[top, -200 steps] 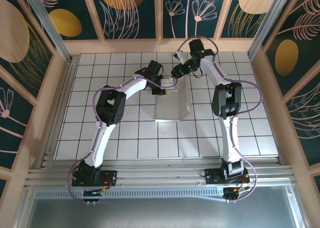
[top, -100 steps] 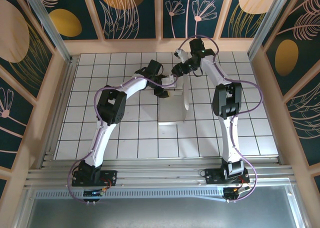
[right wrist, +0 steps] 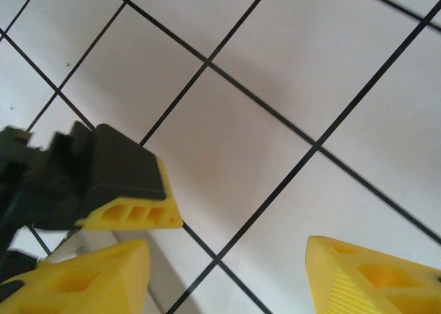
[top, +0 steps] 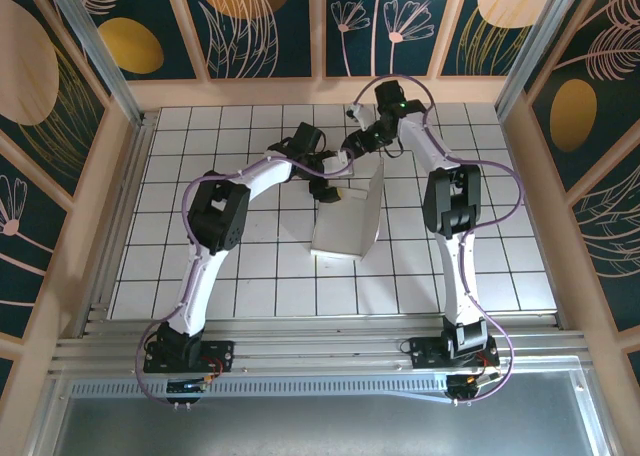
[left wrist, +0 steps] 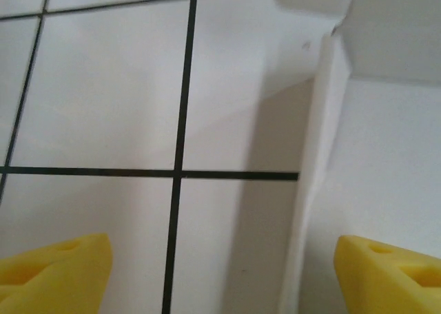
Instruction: Fold the paper box
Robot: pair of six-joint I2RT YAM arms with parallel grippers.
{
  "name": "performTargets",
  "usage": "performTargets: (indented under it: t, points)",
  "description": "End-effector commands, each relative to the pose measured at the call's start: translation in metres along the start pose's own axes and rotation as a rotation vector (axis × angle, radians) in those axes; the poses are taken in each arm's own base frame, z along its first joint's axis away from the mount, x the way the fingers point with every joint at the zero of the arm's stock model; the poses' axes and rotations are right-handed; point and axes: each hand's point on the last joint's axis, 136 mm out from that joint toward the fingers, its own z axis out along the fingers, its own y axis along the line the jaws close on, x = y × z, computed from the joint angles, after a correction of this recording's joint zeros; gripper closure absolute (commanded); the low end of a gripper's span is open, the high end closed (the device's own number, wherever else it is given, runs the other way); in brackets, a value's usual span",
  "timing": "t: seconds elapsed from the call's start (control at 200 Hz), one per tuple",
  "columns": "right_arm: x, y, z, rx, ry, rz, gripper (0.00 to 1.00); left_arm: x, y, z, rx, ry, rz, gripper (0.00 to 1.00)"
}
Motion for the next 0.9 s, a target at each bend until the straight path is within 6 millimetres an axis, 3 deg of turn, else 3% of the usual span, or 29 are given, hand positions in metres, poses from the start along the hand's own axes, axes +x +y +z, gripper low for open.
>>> performTargets:
  t: [0.0,0.1,0.23,0.44,0.541,0.666,0.806,0.896]
  points:
    - [-0.022,0.017,-0.03,0.028,-0.053,0.005,0.38,-0.064,0.014,-0.043,-0.101,-0.179,0.043,0.12]
    - [-0.036,0.025,-0.045,0.039,-0.102,-0.014,0.37,-0.066,0.009,-0.048,-0.092,-0.185,0.058,0.11]
    - [-0.056,0.027,-0.068,0.051,-0.169,0.015,0.35,-0.054,0.001,-0.04,-0.024,-0.122,0.07,0.13]
    - [-0.081,0.006,-0.129,0.087,-0.302,0.217,0.34,-0.04,-0.021,-0.021,0.174,-0.067,0.06,0.16]
    - [-0.081,0.008,-0.15,0.097,-0.347,0.259,0.32,-0.037,-0.03,-0.012,0.238,-0.048,0.022,0.16]
    - [-0.074,0.019,-0.161,0.094,-0.371,0.273,0.31,-0.028,-0.039,0.011,0.217,0.016,0.04,0.16]
    - [-0.06,0.027,-0.167,0.101,-0.377,0.273,0.31,-0.026,-0.028,0.025,0.157,0.027,0.027,0.2]
    - [-0.052,0.029,-0.167,0.11,-0.366,0.272,0.31,-0.028,-0.021,0.029,0.128,0.018,0.034,0.28]
